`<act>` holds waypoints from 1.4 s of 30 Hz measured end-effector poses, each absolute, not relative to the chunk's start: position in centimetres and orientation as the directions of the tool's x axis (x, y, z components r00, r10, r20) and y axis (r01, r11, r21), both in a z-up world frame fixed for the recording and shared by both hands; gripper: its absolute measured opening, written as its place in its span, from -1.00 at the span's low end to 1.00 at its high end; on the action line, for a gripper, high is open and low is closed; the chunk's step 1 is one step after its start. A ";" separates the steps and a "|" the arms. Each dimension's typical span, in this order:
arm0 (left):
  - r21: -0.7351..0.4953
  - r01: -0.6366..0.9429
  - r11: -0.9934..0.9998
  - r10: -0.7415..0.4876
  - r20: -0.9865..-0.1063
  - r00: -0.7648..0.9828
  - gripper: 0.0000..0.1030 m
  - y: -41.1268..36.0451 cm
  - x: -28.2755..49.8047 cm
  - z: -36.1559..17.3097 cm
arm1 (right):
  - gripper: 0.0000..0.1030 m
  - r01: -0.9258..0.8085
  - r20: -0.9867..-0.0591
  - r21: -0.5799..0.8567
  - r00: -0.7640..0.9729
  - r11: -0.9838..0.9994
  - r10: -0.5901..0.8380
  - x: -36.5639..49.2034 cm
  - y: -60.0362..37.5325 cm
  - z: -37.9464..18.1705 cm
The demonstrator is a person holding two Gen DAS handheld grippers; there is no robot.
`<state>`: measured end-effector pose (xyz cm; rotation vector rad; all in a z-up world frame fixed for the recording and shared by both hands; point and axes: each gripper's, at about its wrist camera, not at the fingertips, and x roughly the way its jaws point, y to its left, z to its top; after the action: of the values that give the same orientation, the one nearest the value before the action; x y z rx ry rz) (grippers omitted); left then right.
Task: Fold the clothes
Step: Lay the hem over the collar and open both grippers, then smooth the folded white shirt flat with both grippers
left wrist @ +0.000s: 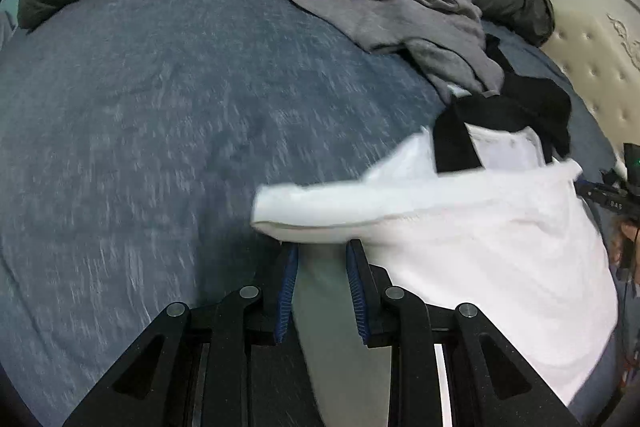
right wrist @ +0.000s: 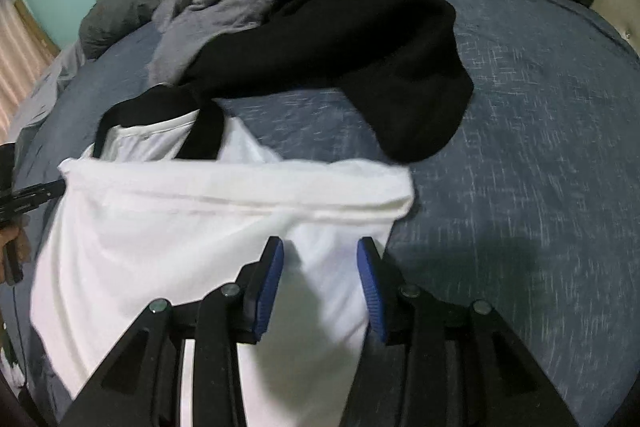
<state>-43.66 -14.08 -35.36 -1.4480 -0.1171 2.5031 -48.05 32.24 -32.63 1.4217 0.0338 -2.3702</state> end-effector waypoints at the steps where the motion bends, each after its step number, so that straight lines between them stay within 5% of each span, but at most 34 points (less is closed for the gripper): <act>1: -0.189 -0.164 -0.968 0.246 -0.840 -0.484 -0.47 -14.2 -44.3 -35.3 | -0.25 0.331 -0.852 0.161 -0.429 -0.930 -0.300 -48.5 32.2 -32.6; 11: -0.217 -0.074 -0.973 0.223 -0.821 -0.525 -0.47 -16.2 -48.5 -34.9 | -0.28 0.317 -0.835 0.124 -0.478 -0.940 -0.271 -53.6 32.6 -31.7; 15: -0.239 -0.072 -0.968 0.240 -0.812 -0.532 -0.31 -16.8 -48.3 -34.9 | -0.24 0.353 -0.804 0.173 -0.489 -0.920 -0.339 -52.6 33.5 -31.2; 21: -0.267 -0.090 -0.959 0.272 -0.797 -0.540 -0.19 -16.9 -47.4 -35.1 | 0.03 0.303 -0.775 0.265 -0.497 -0.915 -0.389 -51.7 35.5 -31.8; 28: -0.266 -0.135 -0.954 0.295 -0.769 -0.568 -0.28 -16.6 -47.2 -35.2 | 0.02 0.325 -0.769 0.273 -0.492 -0.905 -0.409 -52.0 34.8 -32.2; 29: -0.268 -0.143 -0.953 0.301 -0.766 -0.568 -0.54 -16.4 -47.2 -35.2 | 0.00 0.337 -0.776 0.257 -0.486 -0.906 -0.401 -52.2 34.3 -32.4; 30: -0.269 -0.151 -0.951 0.306 -0.764 -0.567 -0.80 -16.2 -47.2 -35.3 | -0.29 0.344 -0.779 0.250 -0.484 -0.905 -0.399 -52.4 33.9 -32.5; 31: -0.272 -0.157 -0.949 0.312 -0.762 -0.568 -0.83 -16.1 -47.2 -35.3 | -0.64 0.347 -0.777 0.249 -0.485 -0.904 -0.401 -52.6 33.5 -32.6; 33: -0.280 -0.163 -0.946 0.322 -0.752 -0.576 -0.86 -16.0 -47.0 -35.0 | -0.87 0.352 -0.757 0.251 -0.509 -0.902 -0.409 -52.3 33.5 -32.2; 42: -0.359 -0.093 -0.929 0.332 -0.692 -0.641 -0.87 -20.3 -45.9 -31.5 | -0.93 0.326 -0.630 0.264 -0.654 -0.908 -0.418 -51.0 36.1 -27.5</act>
<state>-45.88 -20.33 -31.52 -1.1895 -0.4287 2.6134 -51.00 36.14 -27.46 1.0089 -0.1779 -2.5290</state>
